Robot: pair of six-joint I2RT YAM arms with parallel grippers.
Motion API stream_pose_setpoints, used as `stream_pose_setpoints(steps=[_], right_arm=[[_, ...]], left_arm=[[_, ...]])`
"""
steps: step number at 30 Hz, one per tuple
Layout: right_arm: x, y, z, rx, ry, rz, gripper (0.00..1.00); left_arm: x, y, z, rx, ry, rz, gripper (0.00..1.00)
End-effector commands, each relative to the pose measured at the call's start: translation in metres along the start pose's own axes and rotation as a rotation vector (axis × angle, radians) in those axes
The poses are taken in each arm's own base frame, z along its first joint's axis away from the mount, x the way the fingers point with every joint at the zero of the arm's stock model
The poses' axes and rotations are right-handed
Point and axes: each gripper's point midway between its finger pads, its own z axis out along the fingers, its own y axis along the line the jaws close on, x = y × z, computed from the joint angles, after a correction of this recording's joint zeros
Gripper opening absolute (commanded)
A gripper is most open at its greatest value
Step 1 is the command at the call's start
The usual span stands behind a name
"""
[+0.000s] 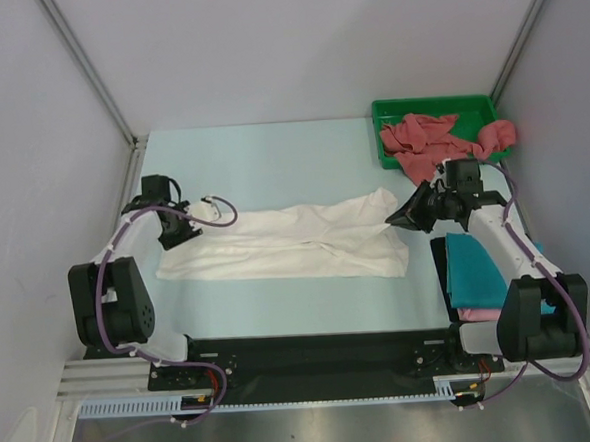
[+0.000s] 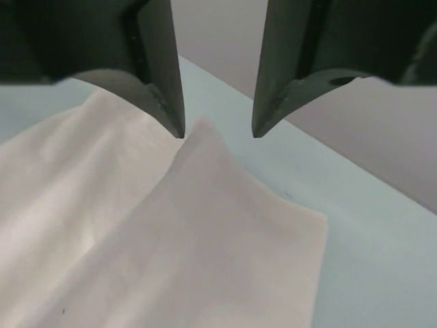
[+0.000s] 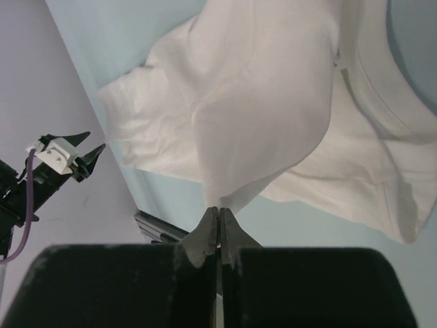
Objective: Fold and stack the t-shirts
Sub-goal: Fold the tshirt
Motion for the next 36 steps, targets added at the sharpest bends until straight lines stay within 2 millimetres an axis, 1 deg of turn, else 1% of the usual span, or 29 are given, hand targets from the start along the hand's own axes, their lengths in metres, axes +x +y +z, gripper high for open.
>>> stream_pose_setpoints(steps=[1,2,3,4,5,6,7,8,9,10,11,12,13,14,15,16,17,19,20,22,23,24,25,26,27,30,33,34,36], right_arm=[[-0.021,0.015,0.005,-0.039,-0.064,-0.035,0.0],[-0.029,0.019,0.006,-0.05,-0.082,-0.042,0.0],[-0.038,0.019,0.012,-0.05,-0.093,-0.047,0.0],[-0.044,0.017,0.016,-0.035,-0.104,-0.049,0.0],[-0.048,0.016,0.02,-0.03,-0.101,-0.052,0.0],[-0.056,0.014,0.03,-0.025,-0.089,-0.046,0.0],[-0.059,0.013,0.035,-0.024,-0.084,-0.045,0.0],[-0.063,0.011,0.04,-0.02,-0.082,-0.037,0.0],[-0.071,0.012,0.044,-0.022,-0.1,-0.042,0.0],[-0.079,0.003,0.054,0.007,-0.11,-0.014,0.0],[-0.084,0.005,0.058,-0.002,-0.119,-0.01,0.0],[-0.093,0.009,0.063,-0.024,-0.14,-0.008,0.0],[-0.101,0.008,0.073,-0.023,-0.14,0.027,0.0],[-0.108,0.007,0.077,-0.019,-0.152,0.034,0.0],[-0.115,0.005,0.083,-0.007,-0.166,0.04,0.0],[-0.124,-0.002,0.091,0.024,-0.188,0.052,0.0],[-0.129,-0.005,0.094,0.035,-0.194,0.066,0.0],[-0.137,-0.005,0.1,0.029,-0.216,0.078,0.0],[-0.14,-0.009,0.107,0.033,-0.217,0.121,0.0],[-0.15,-0.01,0.113,0.025,-0.251,0.145,0.0],[-0.151,-0.008,0.116,0.021,-0.256,0.156,0.0],[-0.15,-0.011,0.121,0.026,-0.253,0.163,0.0],[-0.149,-0.011,0.124,0.025,-0.247,0.162,0.0],[-0.146,-0.011,0.128,0.025,-0.238,0.161,0.0],[-0.143,-0.014,0.131,0.028,-0.222,0.16,0.0],[-0.137,-0.017,0.134,0.03,-0.206,0.149,0.0],[-0.132,-0.019,0.134,0.02,-0.196,0.143,0.0],[-0.131,-0.02,0.135,0.019,-0.192,0.14,0.0],[-0.129,-0.02,0.134,0.014,-0.188,0.136,0.0]], left_arm=[[-0.042,0.016,-0.029,0.011,-0.191,-0.049,0.53],[-0.061,0.02,-0.036,-0.005,-0.24,-0.041,0.54],[-0.079,0.032,-0.051,-0.046,-0.292,-0.064,0.55],[-0.088,0.037,-0.057,-0.07,-0.31,-0.079,0.55],[-0.127,0.033,-0.064,-0.08,-0.371,-0.02,0.55],[-0.147,0.033,-0.07,-0.079,-0.406,-0.051,0.54],[-0.167,0.028,-0.074,-0.066,-0.441,-0.05,0.52],[-0.201,0.01,-0.079,-0.029,-0.492,-0.002,0.52],[-0.221,0.003,-0.086,-0.012,-0.53,-0.018,0.51],[-0.239,-0.009,-0.083,0.019,-0.554,-0.006,0.51],[-0.27,-0.027,-0.09,0.039,-0.609,0.04,0.51],[-0.287,-0.035,-0.095,0.059,-0.64,0.032,0.51],[-0.302,-0.049,-0.091,0.098,-0.656,0.047,0.51],[-0.325,-0.068,-0.097,0.124,-0.696,0.088,0.51],[-0.338,-0.075,-0.1,0.139,-0.717,0.097,0.51],[-0.348,-0.088,-0.098,0.169,-0.729,0.118,0.52],[-0.363,-0.104,-0.103,0.185,-0.76,0.159,0.52],[-0.375,-0.121,-0.103,0.206,-0.778,0.199,0.52],[-0.385,-0.133,-0.101,0.216,-0.793,0.224,0.52],[-0.391,-0.147,-0.096,0.234,-0.797,0.237,0.52],[-0.398,-0.158,-0.096,0.239,-0.812,0.259,0.52],[-0.399,-0.165,-0.086,0.237,-0.793,0.269,0.52],[-0.402,-0.17,-0.082,0.23,-0.793,0.283,0.52],[-0.409,-0.178,-0.083,0.223,-0.807,0.307,0.53],[-0.411,-0.182,-0.077,0.224,-0.8,0.321,0.52],[-0.423,-0.185,-0.073,0.227,-0.817,0.326,0.52],[-0.425,-0.184,-0.051,0.198,-0.79,0.358,0.51],[-0.422,-0.188,-0.039,0.202,-0.766,0.379,0.52],[-0.418,-0.192,-0.026,0.199,-0.745,0.419,0.51]])
